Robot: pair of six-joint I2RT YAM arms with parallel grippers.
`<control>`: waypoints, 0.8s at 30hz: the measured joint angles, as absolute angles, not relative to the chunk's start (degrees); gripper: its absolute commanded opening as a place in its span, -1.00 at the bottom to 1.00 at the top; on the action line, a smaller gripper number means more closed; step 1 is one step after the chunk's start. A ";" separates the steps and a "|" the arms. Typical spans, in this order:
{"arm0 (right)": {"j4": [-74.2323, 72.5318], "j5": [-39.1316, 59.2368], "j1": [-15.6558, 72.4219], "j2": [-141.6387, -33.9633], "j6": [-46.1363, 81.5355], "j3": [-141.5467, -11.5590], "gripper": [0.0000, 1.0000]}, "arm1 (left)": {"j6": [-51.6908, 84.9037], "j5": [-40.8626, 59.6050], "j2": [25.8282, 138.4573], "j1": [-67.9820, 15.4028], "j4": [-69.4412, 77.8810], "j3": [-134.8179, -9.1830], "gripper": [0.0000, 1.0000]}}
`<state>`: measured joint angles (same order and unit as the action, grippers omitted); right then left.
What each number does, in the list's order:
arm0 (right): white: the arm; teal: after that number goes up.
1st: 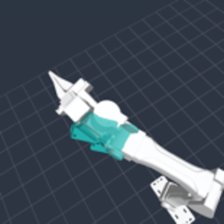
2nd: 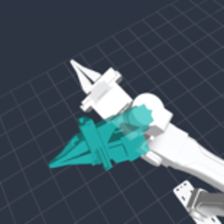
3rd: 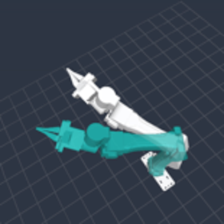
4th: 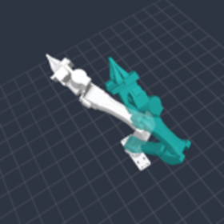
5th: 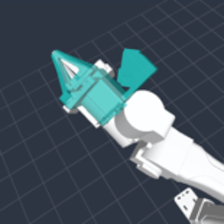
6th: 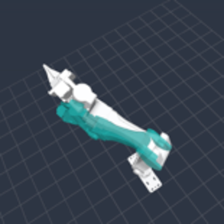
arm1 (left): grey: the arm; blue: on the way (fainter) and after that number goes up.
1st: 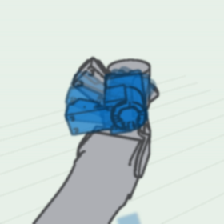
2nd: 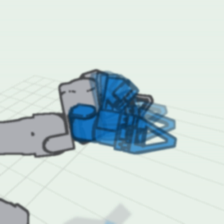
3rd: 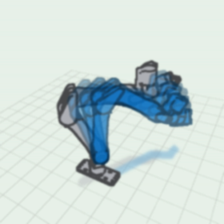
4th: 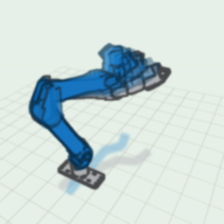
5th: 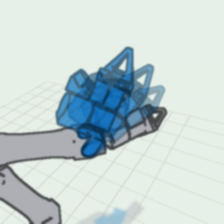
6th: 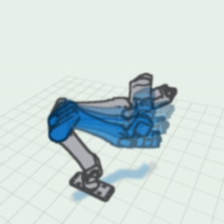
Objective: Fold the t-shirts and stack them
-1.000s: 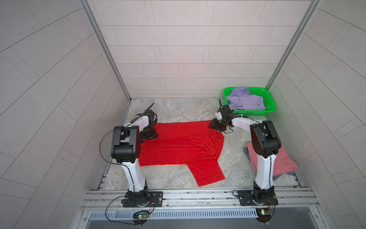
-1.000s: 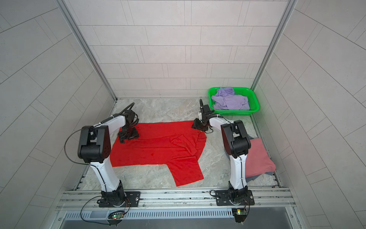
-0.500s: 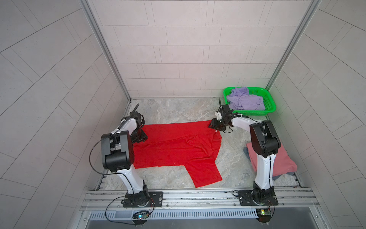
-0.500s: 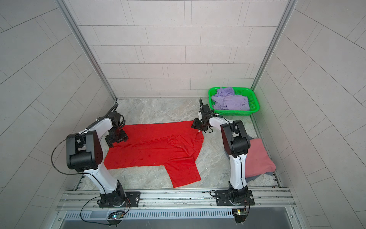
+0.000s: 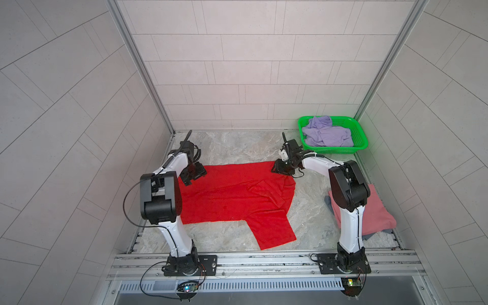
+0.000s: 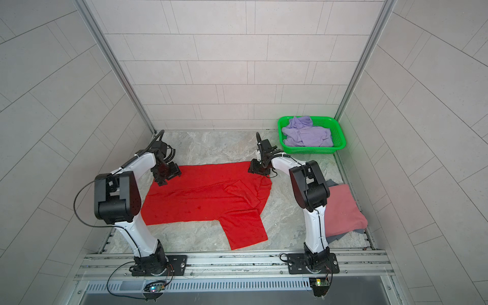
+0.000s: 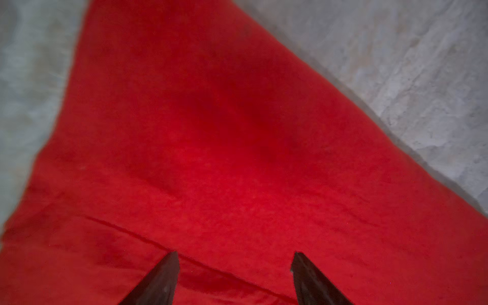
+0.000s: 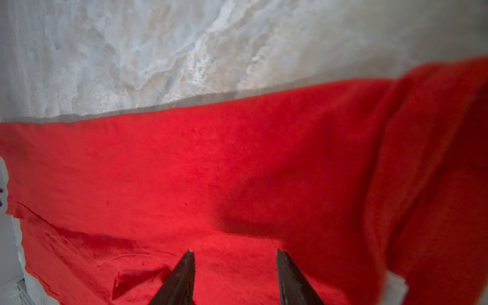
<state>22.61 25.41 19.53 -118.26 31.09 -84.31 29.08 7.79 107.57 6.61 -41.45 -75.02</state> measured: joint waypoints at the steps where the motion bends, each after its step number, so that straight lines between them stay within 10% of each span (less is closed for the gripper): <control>1: 22.59 25.28 19.59 -118.91 31.11 -85.36 0.00 | 29.47 8.23 109.01 6.44 -40.88 -75.26 0.48; 24: 22.28 27.90 11.18 -152.33 34.68 -134.80 0.03 | 38.59 18.65 133.86 6.74 -36.21 -109.73 0.47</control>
<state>22.28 27.90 11.18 -152.33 34.68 -134.80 38.59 18.65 133.86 6.74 -36.21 -109.73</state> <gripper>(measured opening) 0.509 0.734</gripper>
